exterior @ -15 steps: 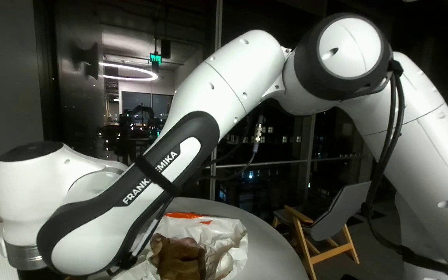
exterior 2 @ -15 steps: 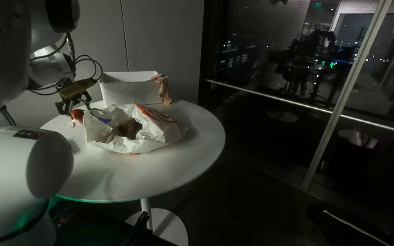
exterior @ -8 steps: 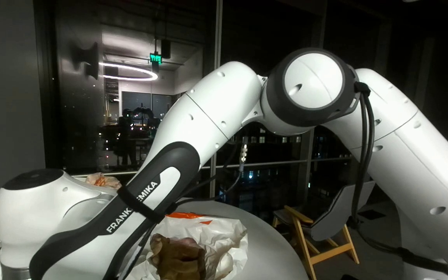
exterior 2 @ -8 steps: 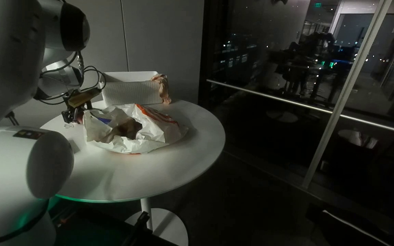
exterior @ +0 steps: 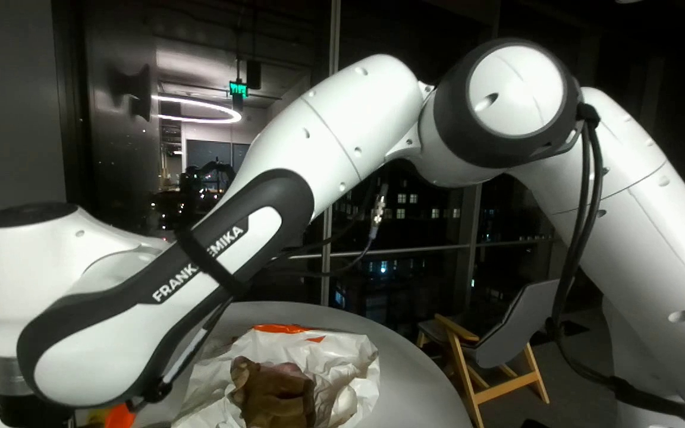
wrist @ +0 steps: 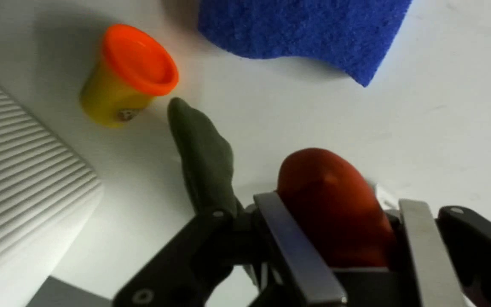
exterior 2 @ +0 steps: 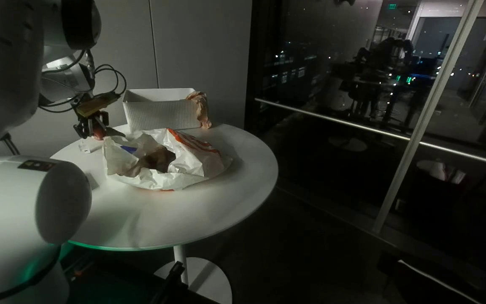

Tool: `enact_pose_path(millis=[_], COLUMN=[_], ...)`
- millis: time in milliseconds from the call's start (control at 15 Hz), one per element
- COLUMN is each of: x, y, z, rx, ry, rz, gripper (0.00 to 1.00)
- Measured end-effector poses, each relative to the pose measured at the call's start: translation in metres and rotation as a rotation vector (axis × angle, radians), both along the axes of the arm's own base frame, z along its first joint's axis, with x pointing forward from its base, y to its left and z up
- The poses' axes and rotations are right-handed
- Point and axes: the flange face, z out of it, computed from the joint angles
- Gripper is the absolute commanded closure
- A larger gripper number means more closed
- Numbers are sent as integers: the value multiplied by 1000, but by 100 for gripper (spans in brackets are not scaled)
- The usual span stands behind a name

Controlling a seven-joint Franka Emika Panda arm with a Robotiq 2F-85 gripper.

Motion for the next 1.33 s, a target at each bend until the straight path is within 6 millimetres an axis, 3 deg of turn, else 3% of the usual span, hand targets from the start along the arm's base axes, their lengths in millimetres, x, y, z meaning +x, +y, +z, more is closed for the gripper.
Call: enact_pose_path(millis=[200,333,600,800,1067,1200,1333], x=[-3,-7,-24,-44,-71,-81,-84], y=[-16,-39,-104,-160,-223,-241,-246], z=[63,99,140,138,105,82,58], rx=[30,47,22,-40,-192,-282,-326], ry=[-71,-118,-170,-179,-151,-103,-56], rz=[-124,-223,-442,-612,-816,-855,-838], gripper=[90,88,90,90,90,90,91])
